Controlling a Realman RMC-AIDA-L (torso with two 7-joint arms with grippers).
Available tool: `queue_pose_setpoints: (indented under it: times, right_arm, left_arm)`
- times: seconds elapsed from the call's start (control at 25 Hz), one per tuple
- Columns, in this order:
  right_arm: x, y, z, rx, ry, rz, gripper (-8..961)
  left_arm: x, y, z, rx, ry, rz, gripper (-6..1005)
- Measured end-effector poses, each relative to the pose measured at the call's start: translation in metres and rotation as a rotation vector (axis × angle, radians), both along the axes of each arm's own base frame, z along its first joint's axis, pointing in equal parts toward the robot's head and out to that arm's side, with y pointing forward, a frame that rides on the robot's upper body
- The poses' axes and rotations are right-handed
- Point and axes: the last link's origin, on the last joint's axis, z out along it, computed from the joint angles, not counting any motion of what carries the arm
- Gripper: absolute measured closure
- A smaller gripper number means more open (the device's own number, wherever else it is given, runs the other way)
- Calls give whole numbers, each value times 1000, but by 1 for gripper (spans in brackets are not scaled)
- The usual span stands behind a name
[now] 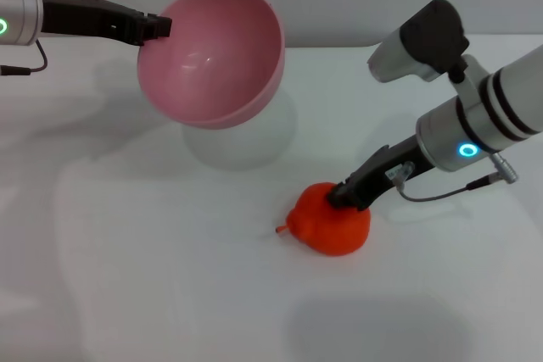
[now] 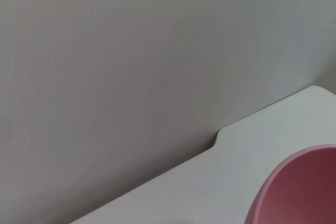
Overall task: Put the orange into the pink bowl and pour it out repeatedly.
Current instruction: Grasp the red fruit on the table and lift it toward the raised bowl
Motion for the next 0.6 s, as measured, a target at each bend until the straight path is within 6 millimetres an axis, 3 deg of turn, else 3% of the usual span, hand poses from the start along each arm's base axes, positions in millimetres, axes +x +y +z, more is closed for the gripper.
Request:
queue_pose_setpoints:
  times: [0.2,0.48,0.6]
  right_arm:
    - [-4,4,25,109,53,16,909]
    - [-12,11,98,397,160,31,907]
    - [-31,16,129,505,221,78,906]
  left_arm:
    - [-2,0,2,6,-1,6,954]
    - [-4,0,3,8,1,8,954]
    - [-3,0,1,4,5,5,954]
